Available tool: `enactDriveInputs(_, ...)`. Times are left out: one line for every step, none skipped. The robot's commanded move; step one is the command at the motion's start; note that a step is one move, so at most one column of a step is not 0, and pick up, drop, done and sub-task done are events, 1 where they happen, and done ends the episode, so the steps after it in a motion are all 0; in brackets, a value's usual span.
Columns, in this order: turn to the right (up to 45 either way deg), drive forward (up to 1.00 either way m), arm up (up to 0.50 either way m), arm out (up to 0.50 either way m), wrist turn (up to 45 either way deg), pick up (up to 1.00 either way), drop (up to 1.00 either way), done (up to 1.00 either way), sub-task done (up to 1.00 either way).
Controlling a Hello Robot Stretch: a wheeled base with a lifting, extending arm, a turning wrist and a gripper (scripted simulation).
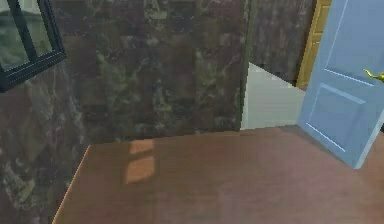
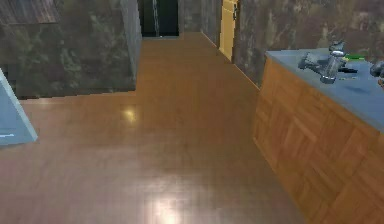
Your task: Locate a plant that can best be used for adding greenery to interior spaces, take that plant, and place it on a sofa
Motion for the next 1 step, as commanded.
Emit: enactDriveInputs(0.0, 0.2, 0.0, 0.0, 0.0, 0.0, 0.0, 0.0, 0.0)
